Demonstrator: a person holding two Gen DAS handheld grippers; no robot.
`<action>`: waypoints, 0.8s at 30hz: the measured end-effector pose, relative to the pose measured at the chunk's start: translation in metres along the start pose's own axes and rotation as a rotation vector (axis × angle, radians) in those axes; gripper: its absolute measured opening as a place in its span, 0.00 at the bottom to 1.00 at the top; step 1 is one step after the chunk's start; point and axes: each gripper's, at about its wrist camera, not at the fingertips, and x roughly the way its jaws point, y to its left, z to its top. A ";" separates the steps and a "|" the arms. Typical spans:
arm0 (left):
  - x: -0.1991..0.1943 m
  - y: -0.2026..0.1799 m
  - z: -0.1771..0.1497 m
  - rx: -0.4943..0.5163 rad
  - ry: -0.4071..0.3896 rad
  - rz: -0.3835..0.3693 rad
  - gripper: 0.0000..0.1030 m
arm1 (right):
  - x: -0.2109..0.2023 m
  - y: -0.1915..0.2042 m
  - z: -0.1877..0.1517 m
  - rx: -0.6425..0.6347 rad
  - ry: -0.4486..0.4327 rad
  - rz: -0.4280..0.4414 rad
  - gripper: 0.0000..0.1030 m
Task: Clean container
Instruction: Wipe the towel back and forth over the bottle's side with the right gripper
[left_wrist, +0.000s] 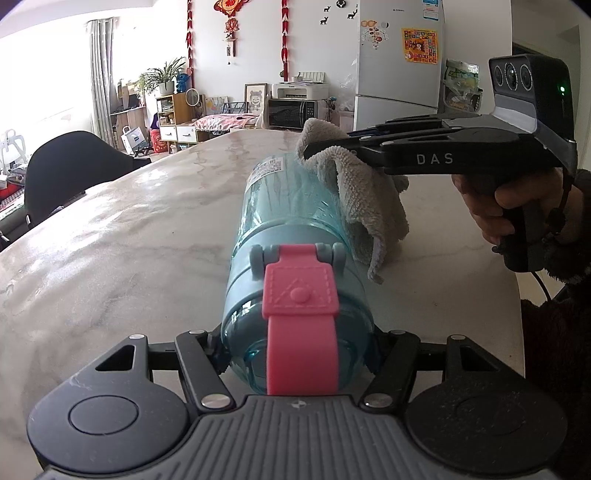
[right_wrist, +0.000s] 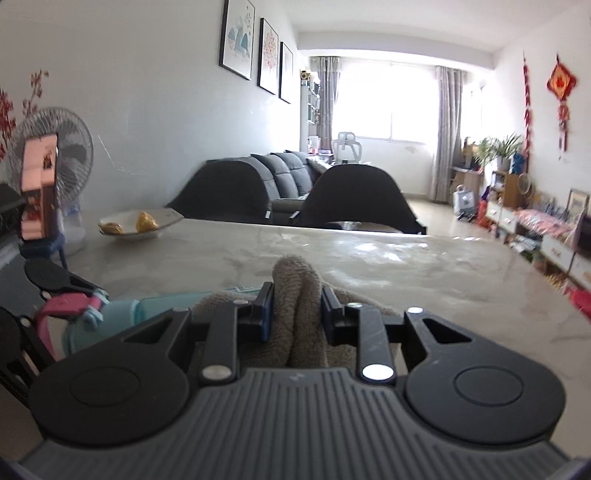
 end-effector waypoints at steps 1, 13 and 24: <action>0.000 0.000 0.000 0.000 0.000 0.000 0.65 | 0.000 0.001 0.000 -0.013 0.001 -0.010 0.24; 0.001 0.001 0.000 0.000 0.000 0.000 0.65 | -0.001 -0.006 0.002 0.058 0.015 0.039 0.20; 0.002 0.001 0.001 0.000 0.000 0.000 0.65 | -0.018 0.017 0.016 0.043 -0.010 0.324 0.18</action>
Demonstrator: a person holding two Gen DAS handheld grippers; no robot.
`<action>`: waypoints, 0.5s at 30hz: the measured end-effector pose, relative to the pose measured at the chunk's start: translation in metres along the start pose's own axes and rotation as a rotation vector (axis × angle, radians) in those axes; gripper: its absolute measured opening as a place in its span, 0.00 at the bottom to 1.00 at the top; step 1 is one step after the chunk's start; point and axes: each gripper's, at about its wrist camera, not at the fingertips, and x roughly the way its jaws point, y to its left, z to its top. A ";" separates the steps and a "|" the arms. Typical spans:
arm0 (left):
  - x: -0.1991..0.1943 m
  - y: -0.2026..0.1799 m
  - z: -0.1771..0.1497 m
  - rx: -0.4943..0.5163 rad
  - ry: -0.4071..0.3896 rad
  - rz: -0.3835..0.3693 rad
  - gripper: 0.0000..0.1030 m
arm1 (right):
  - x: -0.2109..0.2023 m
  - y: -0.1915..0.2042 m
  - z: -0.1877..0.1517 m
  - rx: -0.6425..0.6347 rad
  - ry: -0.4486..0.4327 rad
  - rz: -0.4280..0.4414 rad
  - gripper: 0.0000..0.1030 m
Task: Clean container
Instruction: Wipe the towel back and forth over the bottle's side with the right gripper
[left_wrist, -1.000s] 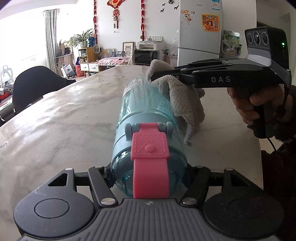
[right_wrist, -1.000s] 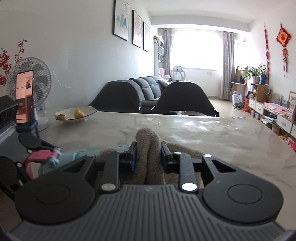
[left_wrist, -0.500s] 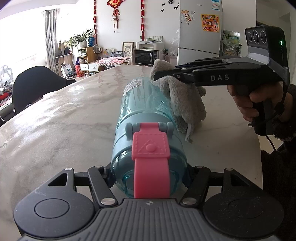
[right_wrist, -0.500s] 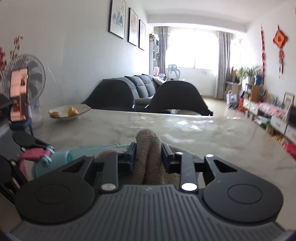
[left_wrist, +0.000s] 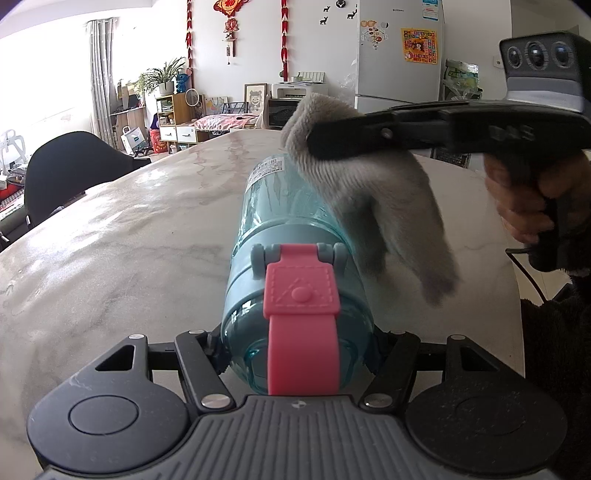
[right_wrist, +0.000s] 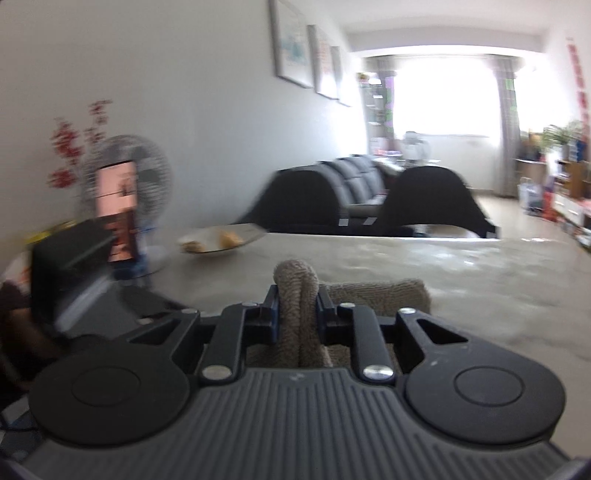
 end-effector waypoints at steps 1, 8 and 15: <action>0.000 0.000 0.000 0.000 0.000 0.000 0.65 | 0.002 0.004 -0.002 -0.017 0.010 0.018 0.18; 0.000 -0.001 0.000 -0.001 0.000 -0.001 0.65 | 0.008 0.004 -0.005 -0.061 0.030 -0.036 0.18; -0.001 -0.002 0.000 -0.001 0.000 -0.001 0.65 | 0.007 -0.028 -0.008 0.014 0.042 -0.205 0.19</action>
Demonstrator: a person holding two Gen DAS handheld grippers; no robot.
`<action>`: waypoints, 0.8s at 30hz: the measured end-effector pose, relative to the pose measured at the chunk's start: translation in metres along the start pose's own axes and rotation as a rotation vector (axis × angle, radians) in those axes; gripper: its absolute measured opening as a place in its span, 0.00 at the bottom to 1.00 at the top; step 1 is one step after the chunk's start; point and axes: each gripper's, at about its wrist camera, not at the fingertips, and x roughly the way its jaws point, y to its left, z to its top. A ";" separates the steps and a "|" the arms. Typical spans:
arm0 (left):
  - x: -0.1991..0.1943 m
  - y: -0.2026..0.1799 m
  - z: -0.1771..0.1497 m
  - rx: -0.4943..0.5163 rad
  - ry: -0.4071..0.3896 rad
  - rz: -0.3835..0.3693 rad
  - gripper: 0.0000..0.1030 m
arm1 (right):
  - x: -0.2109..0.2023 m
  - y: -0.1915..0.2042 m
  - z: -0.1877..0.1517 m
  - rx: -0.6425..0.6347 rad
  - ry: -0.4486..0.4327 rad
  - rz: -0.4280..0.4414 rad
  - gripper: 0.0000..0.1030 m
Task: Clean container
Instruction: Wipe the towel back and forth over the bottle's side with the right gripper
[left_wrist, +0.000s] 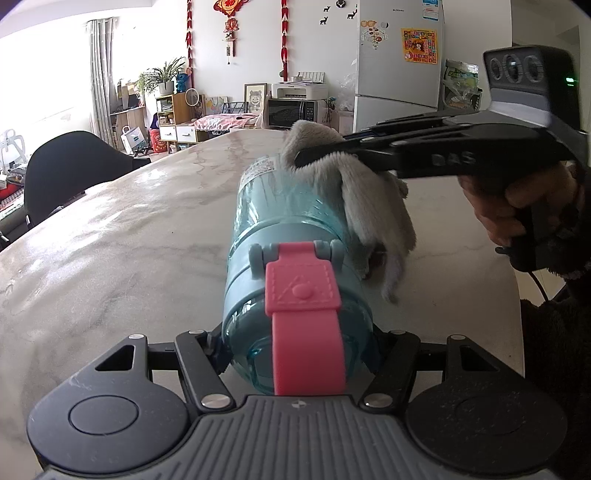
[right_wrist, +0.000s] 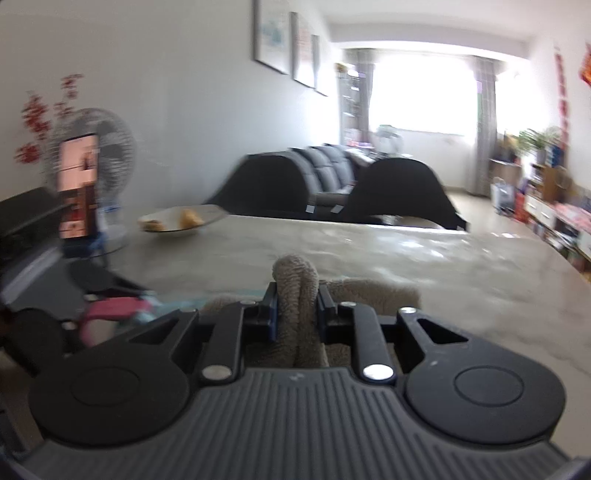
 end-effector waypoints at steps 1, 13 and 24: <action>0.000 0.000 0.000 0.000 0.000 0.000 0.65 | 0.001 -0.004 -0.001 0.013 0.009 -0.027 0.19; 0.002 0.000 0.002 -0.001 0.000 -0.002 0.65 | -0.006 -0.001 0.000 0.025 -0.044 -0.079 0.16; 0.001 0.001 0.001 -0.001 0.000 -0.003 0.65 | -0.005 0.028 0.004 -0.004 -0.073 0.215 0.17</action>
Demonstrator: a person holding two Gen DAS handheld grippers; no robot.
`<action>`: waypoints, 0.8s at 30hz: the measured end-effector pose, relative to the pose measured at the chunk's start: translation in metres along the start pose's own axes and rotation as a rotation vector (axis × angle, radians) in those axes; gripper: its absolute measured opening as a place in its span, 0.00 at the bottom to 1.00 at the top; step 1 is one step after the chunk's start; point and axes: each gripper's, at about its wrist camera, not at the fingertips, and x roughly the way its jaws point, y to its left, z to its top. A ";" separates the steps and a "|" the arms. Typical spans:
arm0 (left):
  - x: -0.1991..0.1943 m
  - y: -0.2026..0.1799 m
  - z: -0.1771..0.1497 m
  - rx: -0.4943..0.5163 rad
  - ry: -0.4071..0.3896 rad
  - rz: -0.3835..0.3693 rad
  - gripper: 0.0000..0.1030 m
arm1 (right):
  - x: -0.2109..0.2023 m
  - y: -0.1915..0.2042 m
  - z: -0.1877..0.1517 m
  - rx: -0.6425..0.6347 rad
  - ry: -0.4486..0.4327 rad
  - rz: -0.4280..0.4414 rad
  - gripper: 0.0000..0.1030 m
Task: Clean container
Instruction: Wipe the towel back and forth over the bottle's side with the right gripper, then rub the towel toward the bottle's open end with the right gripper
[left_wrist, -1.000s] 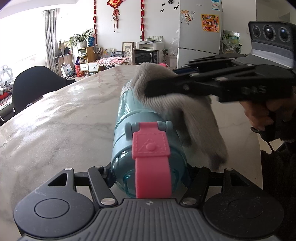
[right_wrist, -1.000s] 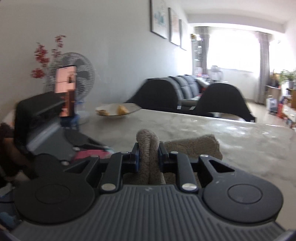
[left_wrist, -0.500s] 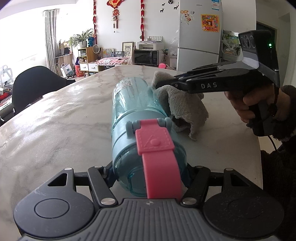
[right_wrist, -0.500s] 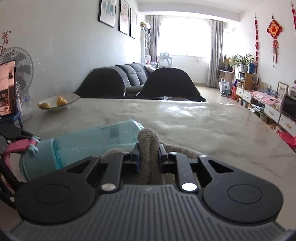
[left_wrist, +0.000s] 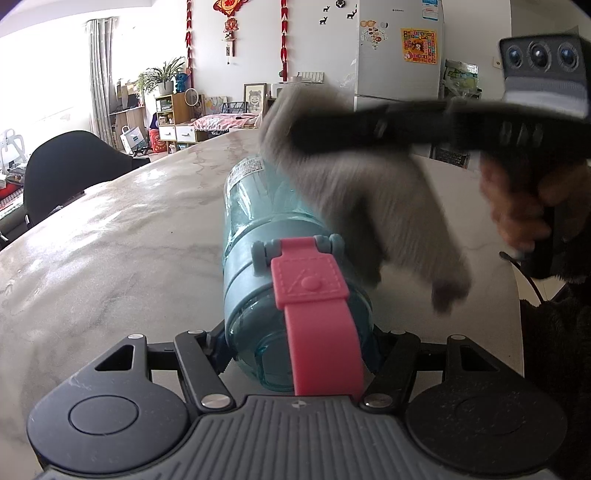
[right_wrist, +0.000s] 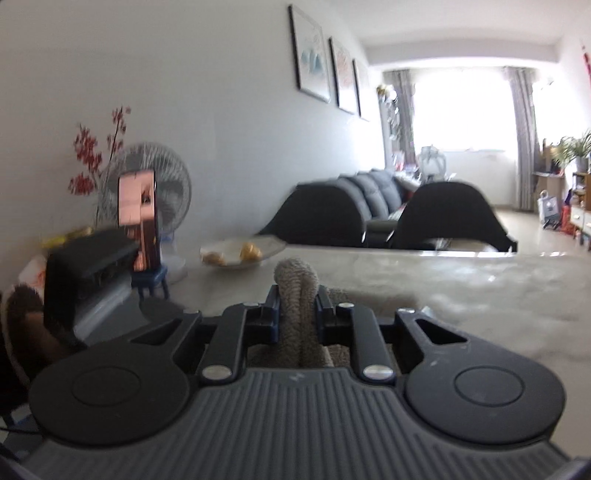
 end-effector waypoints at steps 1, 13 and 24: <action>0.000 0.000 0.000 0.001 0.000 0.000 0.65 | 0.005 0.000 -0.003 0.001 0.016 -0.006 0.17; 0.001 0.000 -0.001 0.003 0.000 0.002 0.65 | 0.010 -0.028 -0.005 0.050 0.018 -0.167 0.19; 0.001 -0.001 -0.002 0.003 0.000 0.001 0.66 | 0.013 -0.038 -0.007 0.103 0.014 -0.270 0.19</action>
